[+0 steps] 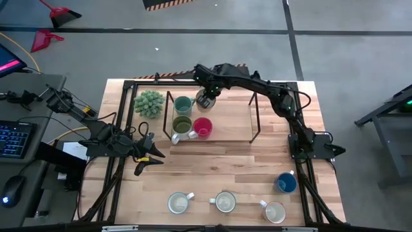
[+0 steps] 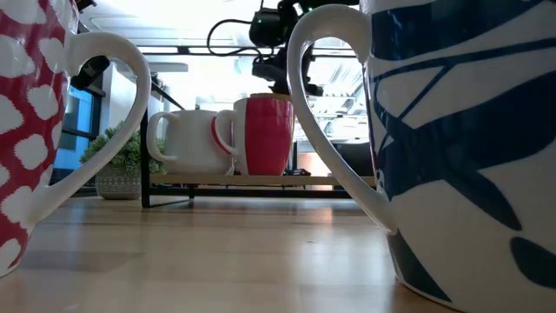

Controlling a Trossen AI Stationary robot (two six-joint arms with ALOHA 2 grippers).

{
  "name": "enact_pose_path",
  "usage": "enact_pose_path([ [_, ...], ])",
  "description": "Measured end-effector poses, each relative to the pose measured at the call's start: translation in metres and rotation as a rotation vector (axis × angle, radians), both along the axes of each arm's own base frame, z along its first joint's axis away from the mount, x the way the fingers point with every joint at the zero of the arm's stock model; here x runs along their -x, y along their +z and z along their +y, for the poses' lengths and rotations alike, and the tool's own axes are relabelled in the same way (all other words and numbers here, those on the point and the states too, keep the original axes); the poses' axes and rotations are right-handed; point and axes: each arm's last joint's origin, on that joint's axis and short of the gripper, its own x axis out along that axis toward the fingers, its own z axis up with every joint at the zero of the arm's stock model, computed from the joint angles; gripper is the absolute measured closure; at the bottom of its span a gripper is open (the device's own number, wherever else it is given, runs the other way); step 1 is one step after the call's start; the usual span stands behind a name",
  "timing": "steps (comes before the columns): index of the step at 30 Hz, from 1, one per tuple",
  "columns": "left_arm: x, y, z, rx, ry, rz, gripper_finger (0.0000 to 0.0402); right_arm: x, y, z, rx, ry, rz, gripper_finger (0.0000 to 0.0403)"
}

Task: Place coffee mugs
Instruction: Put the yellow mug on the shelf

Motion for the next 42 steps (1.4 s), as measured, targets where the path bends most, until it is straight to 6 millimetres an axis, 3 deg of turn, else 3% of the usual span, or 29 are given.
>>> enact_pose_path([
  [11,0.0,-0.001,0.0,-0.007,0.0,0.011,0.028,-0.006,-0.001,0.015,0.0,0.022,-0.002,0.0403],
  [18,0.0,-0.001,0.0,0.006,0.007,0.015,0.028,-0.01,-0.018,0.02,-0.003,-0.015,0.036,0.0403],
  [42,0.0,-0.001,0.0,-0.014,-0.003,0.009,0.028,-0.014,-0.026,0.022,-0.03,-0.012,0.035,0.0403],
])
